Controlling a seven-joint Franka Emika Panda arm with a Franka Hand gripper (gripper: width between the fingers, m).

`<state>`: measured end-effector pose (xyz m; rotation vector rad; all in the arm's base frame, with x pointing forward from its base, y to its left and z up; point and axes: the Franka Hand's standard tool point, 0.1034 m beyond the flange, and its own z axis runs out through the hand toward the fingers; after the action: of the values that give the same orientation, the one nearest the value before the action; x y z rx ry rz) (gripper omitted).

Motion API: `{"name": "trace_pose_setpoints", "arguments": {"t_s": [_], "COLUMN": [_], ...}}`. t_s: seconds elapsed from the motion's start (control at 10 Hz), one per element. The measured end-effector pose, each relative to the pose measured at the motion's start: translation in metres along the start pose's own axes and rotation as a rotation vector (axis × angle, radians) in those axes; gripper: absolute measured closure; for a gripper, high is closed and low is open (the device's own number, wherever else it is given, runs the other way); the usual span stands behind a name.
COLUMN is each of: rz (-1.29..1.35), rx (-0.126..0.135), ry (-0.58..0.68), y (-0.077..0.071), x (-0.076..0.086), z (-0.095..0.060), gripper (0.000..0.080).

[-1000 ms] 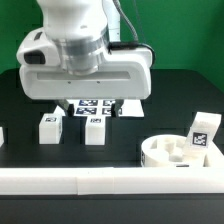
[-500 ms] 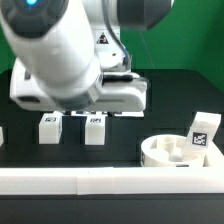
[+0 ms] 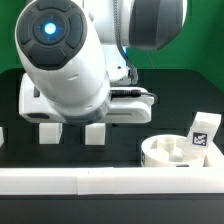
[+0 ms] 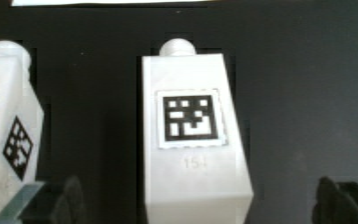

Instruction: Assemble stool

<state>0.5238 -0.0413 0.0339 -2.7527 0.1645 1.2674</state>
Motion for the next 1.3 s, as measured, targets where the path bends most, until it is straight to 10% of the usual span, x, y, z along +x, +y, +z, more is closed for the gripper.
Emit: {"name": "trace_pose_setpoints", "arguments": {"t_s": [0.8,1.0,1.1,1.3], "rz": [0.012,0.012,0.012,0.013], "rx": [-0.007,-0.007,-0.007,-0.005], "ry": [0.017,0.017,0.017,0.018], "y": [0.0,-0.001,-0.001,0.001], "x": [0.013,0.013,0.013,0.013], "z": [0.033,0.033,0.033,0.032], "gripper": [0.015,0.0246,0.042,0.0465]}}
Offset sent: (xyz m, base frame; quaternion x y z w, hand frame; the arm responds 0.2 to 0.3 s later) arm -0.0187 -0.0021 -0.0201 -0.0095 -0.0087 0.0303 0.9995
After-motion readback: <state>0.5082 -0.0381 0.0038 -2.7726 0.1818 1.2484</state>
